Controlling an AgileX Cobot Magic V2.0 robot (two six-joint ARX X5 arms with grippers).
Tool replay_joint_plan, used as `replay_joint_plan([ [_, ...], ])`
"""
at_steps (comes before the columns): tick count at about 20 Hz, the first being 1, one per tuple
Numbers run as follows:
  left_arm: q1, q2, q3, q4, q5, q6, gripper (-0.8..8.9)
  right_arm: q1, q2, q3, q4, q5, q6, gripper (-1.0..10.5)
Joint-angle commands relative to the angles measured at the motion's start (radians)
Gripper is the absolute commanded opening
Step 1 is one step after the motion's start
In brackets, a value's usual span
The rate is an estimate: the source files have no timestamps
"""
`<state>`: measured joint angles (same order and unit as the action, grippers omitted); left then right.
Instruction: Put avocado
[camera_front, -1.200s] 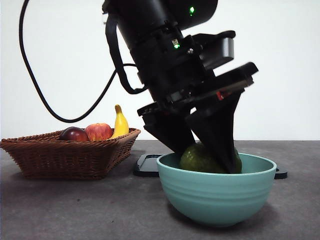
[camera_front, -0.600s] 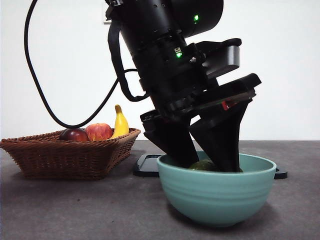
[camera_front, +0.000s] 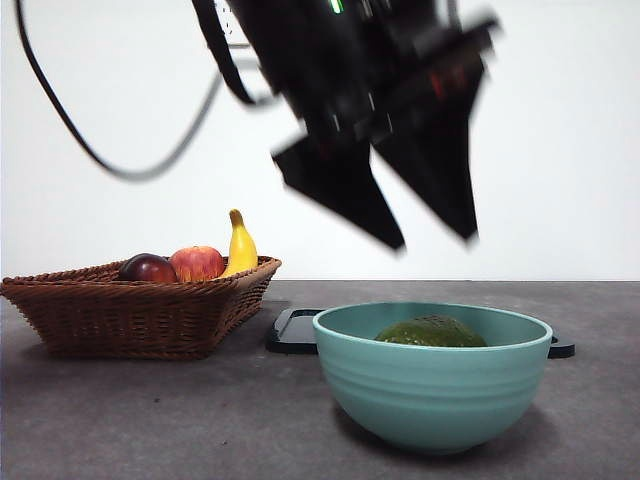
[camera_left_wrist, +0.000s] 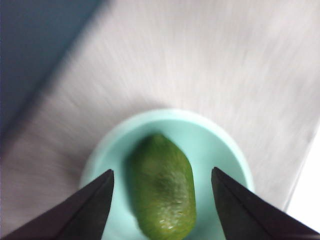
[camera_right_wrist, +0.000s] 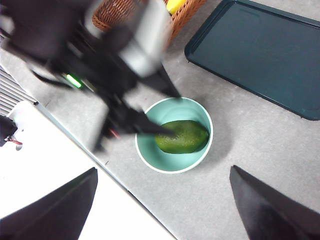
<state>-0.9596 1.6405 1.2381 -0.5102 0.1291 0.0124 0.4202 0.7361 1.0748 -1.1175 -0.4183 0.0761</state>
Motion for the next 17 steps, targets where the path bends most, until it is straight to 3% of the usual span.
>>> replay_joint_plan([
  [1, 0.033, -0.062, 0.014, 0.001, -0.003, -0.042, 3.12, 0.007, 0.006, 0.018, 0.005, 0.0, 0.003, 4.2],
  [8, 0.257, -0.343, 0.014, -0.071, 0.011, -0.097, 3.11, 0.007, 0.014, 0.018, 0.007, 0.002, 0.003, 4.2],
  [12, 0.398, -0.47, -0.009, -0.146, 0.094, -0.095, 3.11, 0.008, 0.029, 0.018, 0.011, 0.005, 0.003, 4.2],
  [15, 0.465, -0.587, -0.126, -0.153, 0.134, -0.092, 3.11, 0.007, 0.042, 0.018, 0.014, 0.008, 0.002, 4.2],
  [17, 0.483, -0.673, -0.226, -0.185, 0.231, -0.092, 3.11, 0.007, 0.056, 0.018, 0.016, 0.009, 0.002, 4.2],
])
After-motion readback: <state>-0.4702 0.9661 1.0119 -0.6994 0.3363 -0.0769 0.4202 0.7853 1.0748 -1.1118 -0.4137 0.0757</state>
